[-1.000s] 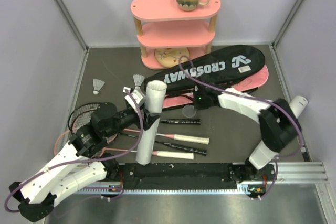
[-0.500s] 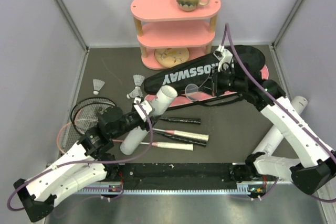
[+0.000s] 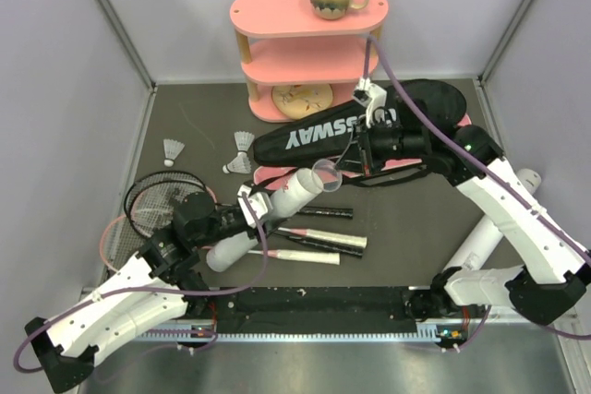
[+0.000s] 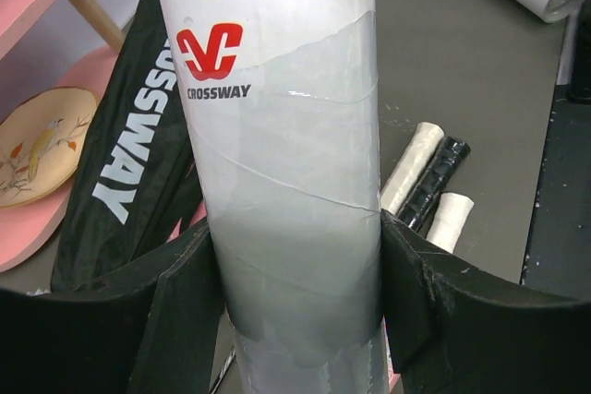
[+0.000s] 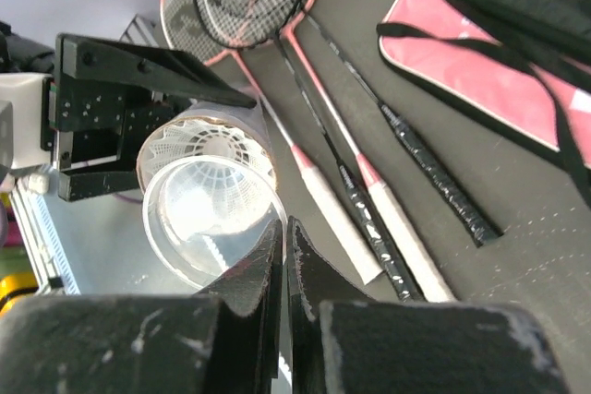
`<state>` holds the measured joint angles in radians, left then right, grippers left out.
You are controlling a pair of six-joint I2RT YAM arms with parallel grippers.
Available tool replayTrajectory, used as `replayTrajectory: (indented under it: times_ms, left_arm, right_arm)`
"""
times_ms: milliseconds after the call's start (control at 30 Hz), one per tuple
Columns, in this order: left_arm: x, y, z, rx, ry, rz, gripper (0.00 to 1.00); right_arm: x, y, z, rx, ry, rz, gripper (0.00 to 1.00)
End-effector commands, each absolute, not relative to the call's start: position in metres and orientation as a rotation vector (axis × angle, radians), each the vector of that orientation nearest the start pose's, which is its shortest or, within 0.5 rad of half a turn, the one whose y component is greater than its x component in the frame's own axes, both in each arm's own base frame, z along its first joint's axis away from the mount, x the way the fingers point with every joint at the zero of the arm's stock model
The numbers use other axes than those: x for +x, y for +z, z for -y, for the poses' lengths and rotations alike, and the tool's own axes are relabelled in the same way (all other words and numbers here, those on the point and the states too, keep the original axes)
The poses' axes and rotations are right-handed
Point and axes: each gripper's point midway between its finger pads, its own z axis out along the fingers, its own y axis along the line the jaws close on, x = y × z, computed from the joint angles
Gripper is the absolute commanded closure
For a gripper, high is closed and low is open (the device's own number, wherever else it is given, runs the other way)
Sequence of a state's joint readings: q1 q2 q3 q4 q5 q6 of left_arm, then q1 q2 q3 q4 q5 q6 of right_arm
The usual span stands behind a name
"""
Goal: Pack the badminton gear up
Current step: Close the lid on the shuttle tube.
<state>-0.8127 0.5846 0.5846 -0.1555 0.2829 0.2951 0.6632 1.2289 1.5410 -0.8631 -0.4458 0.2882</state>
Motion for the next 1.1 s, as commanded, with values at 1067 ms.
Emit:
replayTrajectory:
  times_ms: [1067]
  left_arm:
    - [0.146, 0.27, 0.245, 1.157, -0.731, -1.182, 0.92]
  right_arm:
    - [0.175, 0.315, -0.3, -0.712, 1.005, -2.191, 1.0]
